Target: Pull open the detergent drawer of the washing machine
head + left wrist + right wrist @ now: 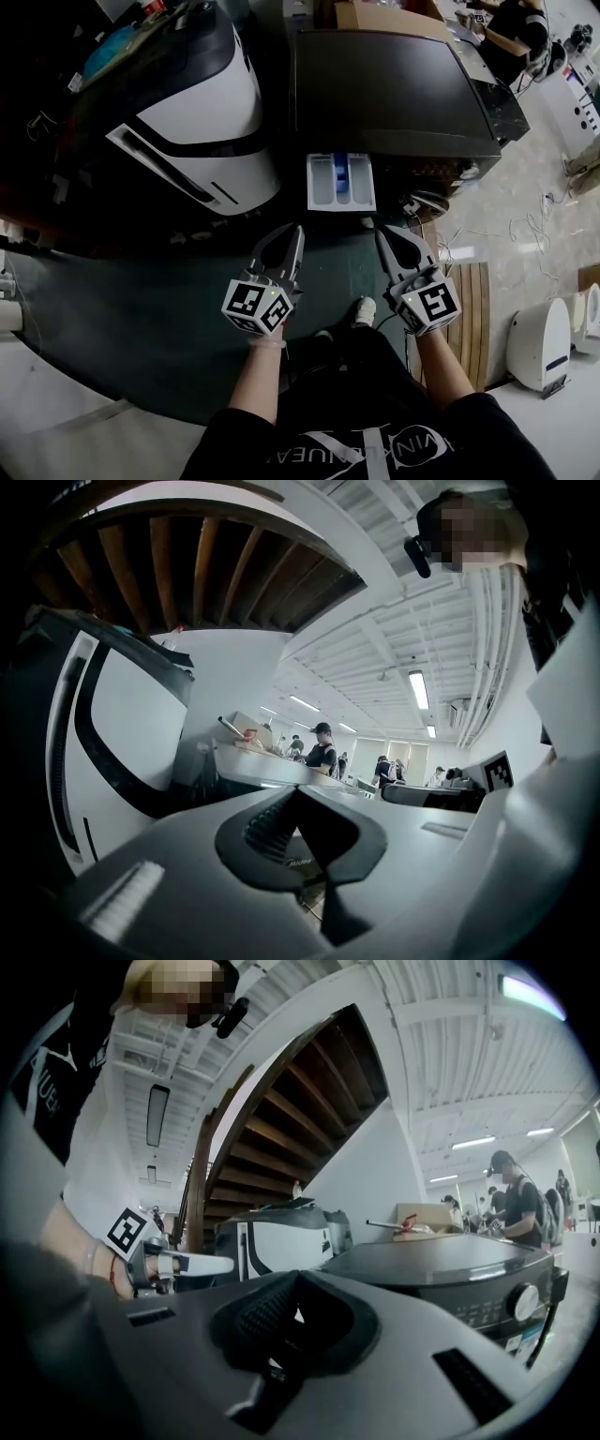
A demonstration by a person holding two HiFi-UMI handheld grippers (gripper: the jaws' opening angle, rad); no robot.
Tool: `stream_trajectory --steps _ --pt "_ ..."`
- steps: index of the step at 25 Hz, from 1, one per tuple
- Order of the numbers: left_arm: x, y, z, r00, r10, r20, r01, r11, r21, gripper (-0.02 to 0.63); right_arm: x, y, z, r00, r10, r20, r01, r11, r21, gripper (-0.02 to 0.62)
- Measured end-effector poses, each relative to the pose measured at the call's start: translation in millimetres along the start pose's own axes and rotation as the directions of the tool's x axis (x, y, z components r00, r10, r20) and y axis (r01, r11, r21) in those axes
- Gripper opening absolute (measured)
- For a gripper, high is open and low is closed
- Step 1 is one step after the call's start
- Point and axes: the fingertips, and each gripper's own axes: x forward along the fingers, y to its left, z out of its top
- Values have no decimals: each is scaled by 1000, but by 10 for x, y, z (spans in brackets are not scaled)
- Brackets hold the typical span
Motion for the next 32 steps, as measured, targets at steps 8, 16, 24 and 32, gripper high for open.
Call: stream_trajectory --steps 8,16,24,32 --pt "-72 -34 235 998 53 21 -55 992 112 9 -25 41 197 1000 9 26 -8 1000 -16 11" --pt "-159 -16 491 994 91 57 -99 982 163 9 -81 18 393 999 7 48 -5 999 -48 11" --pt "-245 -26 765 985 140 101 -161 957 242 9 -106 -5 529 998 10 61 -6 998 -66 11" --pt "-278 33 825 981 163 107 -185 952 246 9 -114 -37 613 997 0 76 3 999 -44 11"
